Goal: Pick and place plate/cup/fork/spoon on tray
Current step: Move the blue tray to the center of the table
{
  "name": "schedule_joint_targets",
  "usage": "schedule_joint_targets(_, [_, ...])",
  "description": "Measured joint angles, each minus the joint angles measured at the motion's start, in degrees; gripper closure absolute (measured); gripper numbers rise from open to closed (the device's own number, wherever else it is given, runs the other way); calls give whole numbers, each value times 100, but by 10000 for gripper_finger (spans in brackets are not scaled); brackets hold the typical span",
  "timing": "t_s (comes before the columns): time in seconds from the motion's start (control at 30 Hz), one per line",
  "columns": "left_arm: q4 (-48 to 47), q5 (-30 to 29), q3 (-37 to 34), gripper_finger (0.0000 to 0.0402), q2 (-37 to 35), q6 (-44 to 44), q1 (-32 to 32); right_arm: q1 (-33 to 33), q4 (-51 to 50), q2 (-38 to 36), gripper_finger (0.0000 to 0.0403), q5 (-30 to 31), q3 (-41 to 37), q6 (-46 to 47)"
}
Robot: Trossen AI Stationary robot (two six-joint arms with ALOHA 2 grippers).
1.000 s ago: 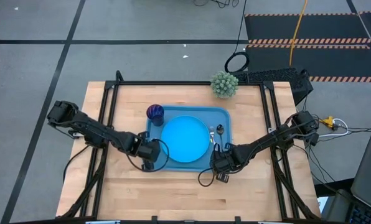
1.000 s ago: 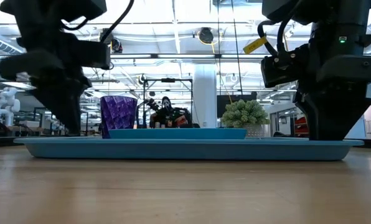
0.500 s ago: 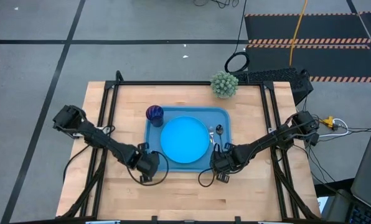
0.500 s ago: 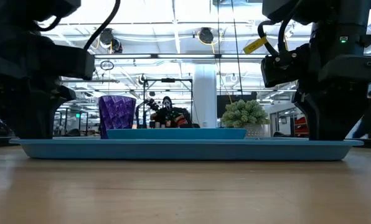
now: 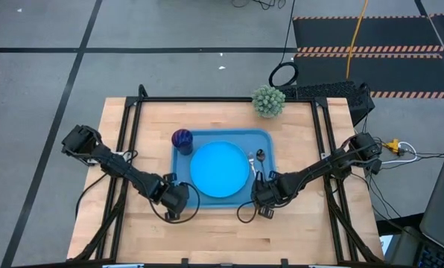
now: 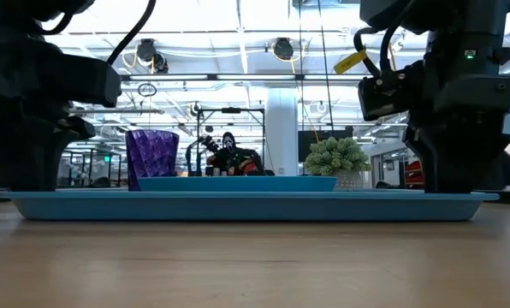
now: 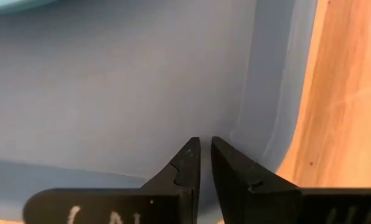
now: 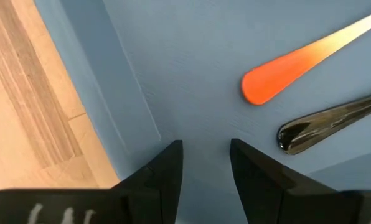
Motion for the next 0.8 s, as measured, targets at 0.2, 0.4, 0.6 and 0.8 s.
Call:
schedule_joint_targets(0.2, [26,60,0,360,2,24,-31,128,173,-2,273,-158,-4,209])
schedule_joint_targets(0.4, [-15,48,0,360,2,144,-26,318,178,-4,273,-168,-4,444])
schedule_joint_targets(0.6, [6,27,0,360,2,170,-13,370,181,-7,273,-175,-4,515])
schedule_joint_targets(0.8, [11,30,0,360,2,166,-11,376,205,-7,273,-197,-4,589])
